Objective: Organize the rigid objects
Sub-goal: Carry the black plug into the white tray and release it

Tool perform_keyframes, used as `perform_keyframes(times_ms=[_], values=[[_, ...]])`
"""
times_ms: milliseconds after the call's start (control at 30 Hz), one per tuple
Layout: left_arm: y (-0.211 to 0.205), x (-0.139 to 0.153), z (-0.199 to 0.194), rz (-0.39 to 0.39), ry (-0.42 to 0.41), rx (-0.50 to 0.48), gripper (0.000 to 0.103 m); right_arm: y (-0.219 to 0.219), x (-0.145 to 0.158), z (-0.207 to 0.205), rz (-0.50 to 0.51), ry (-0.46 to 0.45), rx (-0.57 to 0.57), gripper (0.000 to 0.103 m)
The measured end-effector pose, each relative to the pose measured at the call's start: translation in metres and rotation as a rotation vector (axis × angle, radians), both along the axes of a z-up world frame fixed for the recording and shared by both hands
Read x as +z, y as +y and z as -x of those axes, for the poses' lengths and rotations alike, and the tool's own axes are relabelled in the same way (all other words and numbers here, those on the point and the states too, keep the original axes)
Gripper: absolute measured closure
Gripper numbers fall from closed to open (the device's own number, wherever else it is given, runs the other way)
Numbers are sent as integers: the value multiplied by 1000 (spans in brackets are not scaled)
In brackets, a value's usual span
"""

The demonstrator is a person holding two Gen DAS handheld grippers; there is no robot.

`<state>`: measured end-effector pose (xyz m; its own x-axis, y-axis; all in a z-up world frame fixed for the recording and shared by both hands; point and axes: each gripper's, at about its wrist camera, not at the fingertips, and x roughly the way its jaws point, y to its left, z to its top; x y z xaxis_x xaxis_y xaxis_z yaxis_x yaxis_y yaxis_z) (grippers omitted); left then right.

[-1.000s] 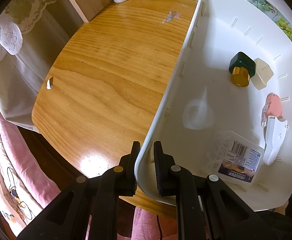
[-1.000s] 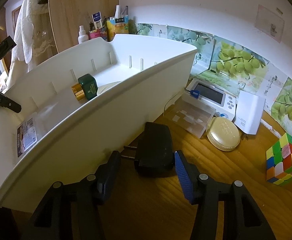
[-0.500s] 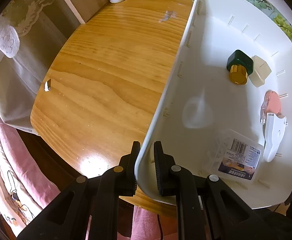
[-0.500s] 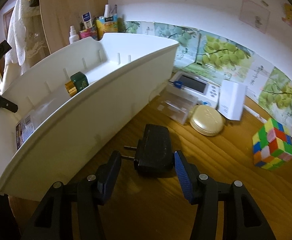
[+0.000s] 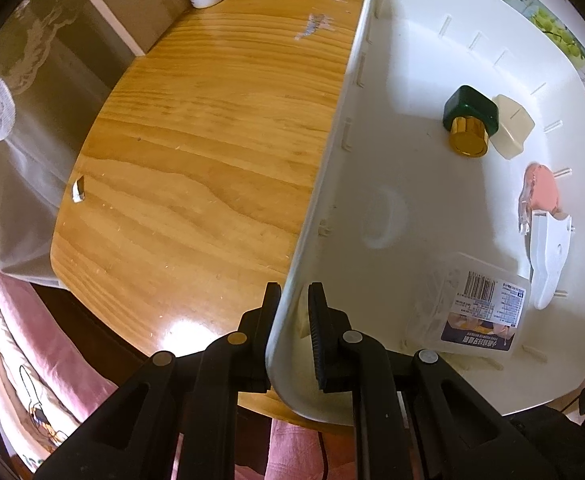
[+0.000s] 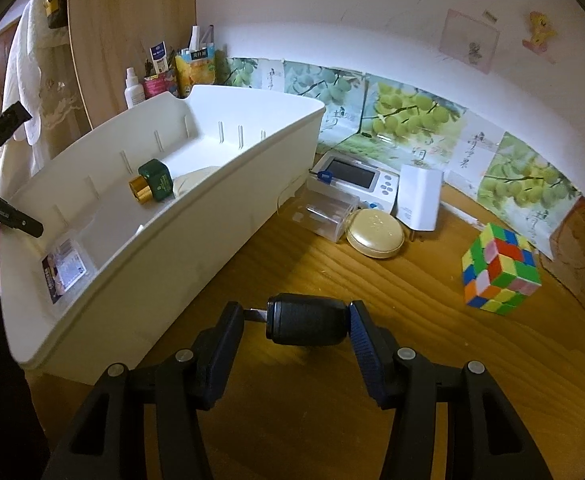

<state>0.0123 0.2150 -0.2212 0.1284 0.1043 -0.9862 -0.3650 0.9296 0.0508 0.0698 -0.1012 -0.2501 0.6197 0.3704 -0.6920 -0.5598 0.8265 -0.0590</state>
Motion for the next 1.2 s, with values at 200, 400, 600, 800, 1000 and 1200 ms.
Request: perform_keyframes(times_ms=[200,400,600,800,1000,1200], values=[[0,-4,-4,20,6,-61,88,6,17,14,16,-36,-27,49],[1,-4,-9,35,10,-130,88,21,41,33,46,-102,-48,49],[4,0,-14,47,-4,-201,89,45,69,51,52,-168,-41,49],[2,0,-19,61,-8,-280,89,74,89,67,57,-225,-19,61],[-2,1,-24,66,-13,-361,89,102,98,76,55,-236,-9,61],[0,0,-26,69,-19,-401,95,123,92,79,70,-176,-26,61]])
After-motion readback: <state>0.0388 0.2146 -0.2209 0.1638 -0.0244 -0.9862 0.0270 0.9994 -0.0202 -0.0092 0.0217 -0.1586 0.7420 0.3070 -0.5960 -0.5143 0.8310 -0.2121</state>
